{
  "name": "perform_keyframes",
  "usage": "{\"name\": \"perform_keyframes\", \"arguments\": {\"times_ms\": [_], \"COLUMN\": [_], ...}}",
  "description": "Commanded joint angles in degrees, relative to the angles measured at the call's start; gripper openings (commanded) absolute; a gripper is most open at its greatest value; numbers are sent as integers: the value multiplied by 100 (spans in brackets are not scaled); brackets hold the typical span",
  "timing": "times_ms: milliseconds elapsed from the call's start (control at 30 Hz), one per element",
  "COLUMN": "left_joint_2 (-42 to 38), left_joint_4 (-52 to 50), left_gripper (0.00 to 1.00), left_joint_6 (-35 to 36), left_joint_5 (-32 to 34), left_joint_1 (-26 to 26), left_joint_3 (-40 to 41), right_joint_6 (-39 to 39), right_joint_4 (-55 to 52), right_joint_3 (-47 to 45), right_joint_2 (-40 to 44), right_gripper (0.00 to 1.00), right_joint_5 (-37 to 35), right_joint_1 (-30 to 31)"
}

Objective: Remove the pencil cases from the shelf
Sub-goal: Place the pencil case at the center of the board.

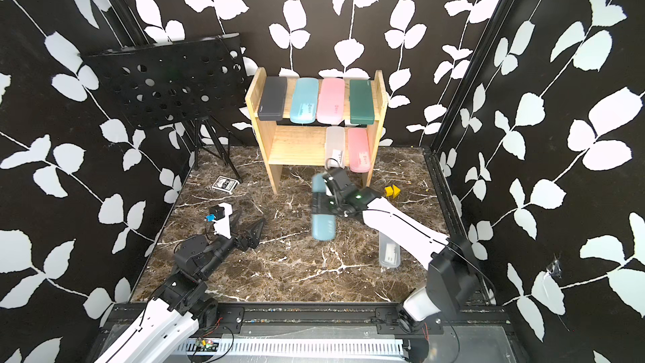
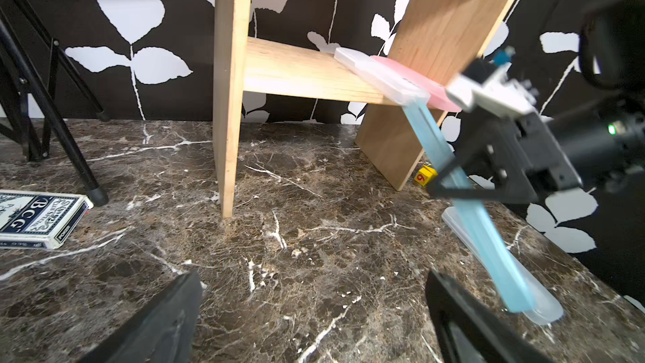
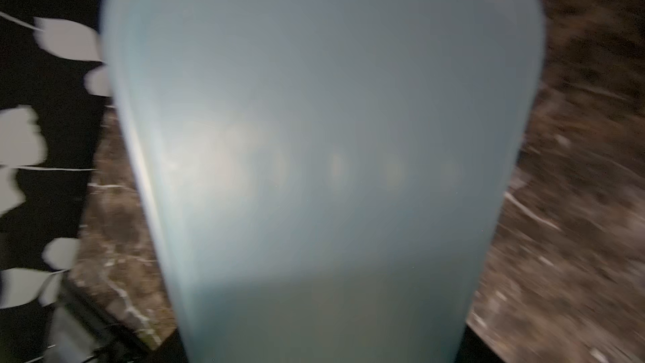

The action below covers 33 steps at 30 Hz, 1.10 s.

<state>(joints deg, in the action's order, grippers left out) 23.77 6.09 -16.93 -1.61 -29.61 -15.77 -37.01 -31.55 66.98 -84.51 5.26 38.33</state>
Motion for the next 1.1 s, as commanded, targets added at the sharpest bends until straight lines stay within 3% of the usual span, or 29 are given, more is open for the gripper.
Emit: {"name": "perform_keyframes", "arguments": {"times_ms": [0,200,700,1067], "left_joint_2": [163,484,646,900], "left_joint_4": [107,279,253,189], "left_gripper": [99,99,99,99], "left_joint_6": [-107,-153,-188,-388], "left_joint_5": [77,-3,-6,-119], "left_joint_1": [-28,-28,-26,-27], "left_joint_3": [-102,-143,-216,-392], "right_joint_6": [379,555,764,869], "right_joint_4": [-1302,-1381,-1076,-862], "right_joint_3": [-543,-1105,-1183,-1188], "right_joint_2": [74,-111,-966,-1222], "right_gripper": [64,67,72,93], "right_joint_5": [-384,-444,-951,-993], "right_joint_1": [-283,-763,-1031,-1090]}}
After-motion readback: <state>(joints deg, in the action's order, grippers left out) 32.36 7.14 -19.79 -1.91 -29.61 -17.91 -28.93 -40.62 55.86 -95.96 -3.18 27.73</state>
